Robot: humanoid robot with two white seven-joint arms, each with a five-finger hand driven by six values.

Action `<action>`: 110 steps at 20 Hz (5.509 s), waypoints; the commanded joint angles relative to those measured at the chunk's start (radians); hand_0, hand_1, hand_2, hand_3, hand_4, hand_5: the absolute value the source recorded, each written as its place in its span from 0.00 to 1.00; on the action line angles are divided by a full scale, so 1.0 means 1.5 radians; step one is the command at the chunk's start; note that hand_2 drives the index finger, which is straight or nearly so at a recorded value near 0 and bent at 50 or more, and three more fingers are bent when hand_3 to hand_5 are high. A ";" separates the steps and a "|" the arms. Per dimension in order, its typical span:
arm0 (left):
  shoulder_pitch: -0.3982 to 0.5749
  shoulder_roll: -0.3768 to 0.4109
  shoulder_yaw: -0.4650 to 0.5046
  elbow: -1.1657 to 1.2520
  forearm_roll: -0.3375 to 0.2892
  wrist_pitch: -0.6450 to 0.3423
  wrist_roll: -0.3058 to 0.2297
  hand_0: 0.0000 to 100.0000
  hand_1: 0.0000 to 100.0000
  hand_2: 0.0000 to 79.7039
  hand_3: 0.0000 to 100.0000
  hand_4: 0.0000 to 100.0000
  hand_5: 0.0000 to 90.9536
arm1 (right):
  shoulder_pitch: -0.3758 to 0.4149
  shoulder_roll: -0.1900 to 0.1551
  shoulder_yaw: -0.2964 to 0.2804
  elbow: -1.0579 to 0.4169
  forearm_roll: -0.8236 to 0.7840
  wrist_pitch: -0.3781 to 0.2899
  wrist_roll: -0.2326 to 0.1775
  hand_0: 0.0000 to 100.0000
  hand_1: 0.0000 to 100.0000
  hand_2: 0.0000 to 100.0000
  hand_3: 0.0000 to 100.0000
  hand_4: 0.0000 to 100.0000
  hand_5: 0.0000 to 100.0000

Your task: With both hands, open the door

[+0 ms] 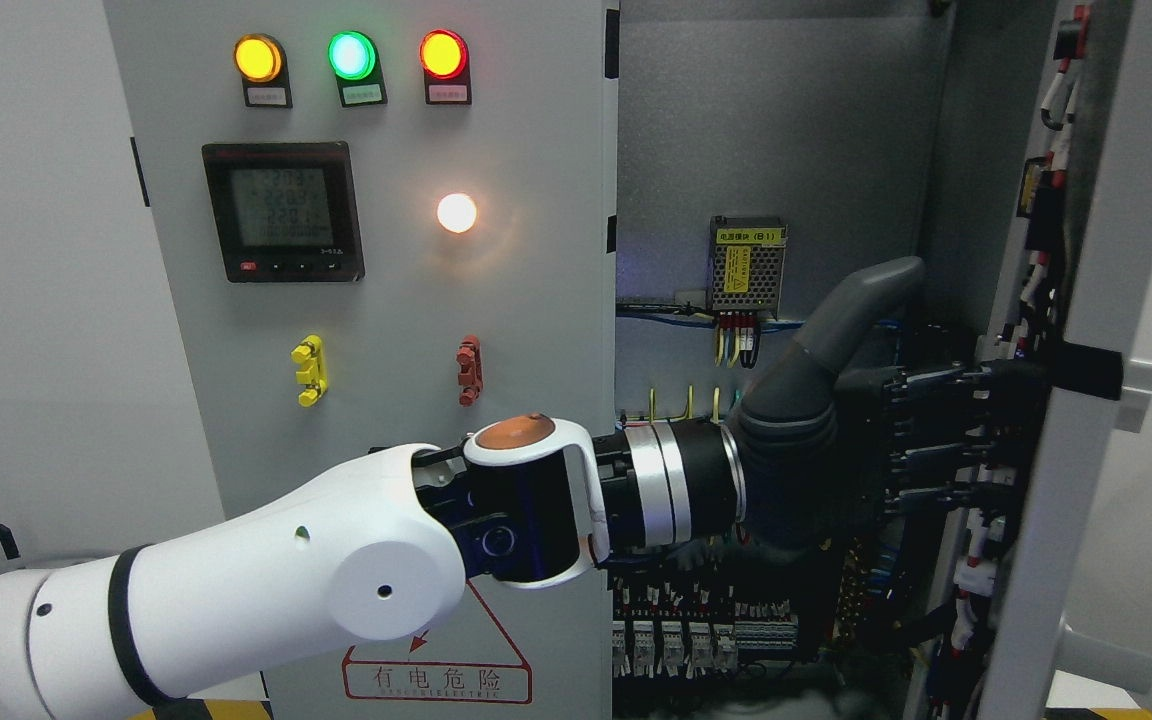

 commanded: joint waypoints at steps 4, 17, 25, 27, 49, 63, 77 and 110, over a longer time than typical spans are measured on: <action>-0.002 -0.128 0.010 0.017 -0.033 -0.001 0.000 0.00 0.00 0.00 0.00 0.03 0.00 | 0.000 0.000 0.000 0.000 0.000 0.001 0.000 0.00 0.00 0.00 0.00 0.00 0.00; -0.006 -0.235 0.038 0.114 -0.035 0.000 -0.014 0.00 0.00 0.00 0.00 0.03 0.00 | 0.000 0.000 0.000 0.000 0.000 0.001 0.000 0.00 0.00 0.00 0.00 0.00 0.00; -0.007 -0.245 0.037 0.120 -0.035 -0.005 0.084 0.00 0.00 0.00 0.00 0.03 0.00 | 0.000 0.000 0.000 0.000 0.001 0.001 0.000 0.00 0.00 0.00 0.00 0.00 0.00; -0.007 -0.245 0.037 0.122 -0.035 -0.006 0.090 0.00 0.00 0.00 0.00 0.03 0.00 | 0.000 0.000 0.000 0.000 0.000 0.001 0.000 0.00 0.00 0.00 0.00 0.00 0.00; 0.071 0.018 0.039 -0.037 -0.033 0.053 0.035 0.00 0.00 0.00 0.00 0.03 0.00 | 0.000 0.000 0.000 0.000 0.000 0.000 0.000 0.00 0.00 0.00 0.00 0.00 0.00; 0.332 0.399 0.041 -0.244 -0.130 0.064 -0.071 0.00 0.00 0.00 0.00 0.03 0.00 | 0.000 0.000 0.000 0.000 0.000 -0.001 0.000 0.00 0.00 0.00 0.00 0.00 0.00; 0.690 0.747 0.041 -0.201 -0.291 0.051 -0.119 0.00 0.00 0.00 0.00 0.03 0.00 | 0.000 0.000 0.000 0.000 0.000 0.000 0.000 0.00 0.00 0.00 0.00 0.00 0.00; 1.213 -0.122 0.585 0.969 -0.898 -0.173 -0.082 0.00 0.00 0.00 0.00 0.03 0.00 | 0.000 0.000 0.000 0.000 0.000 -0.001 0.000 0.00 0.00 0.00 0.00 0.00 0.00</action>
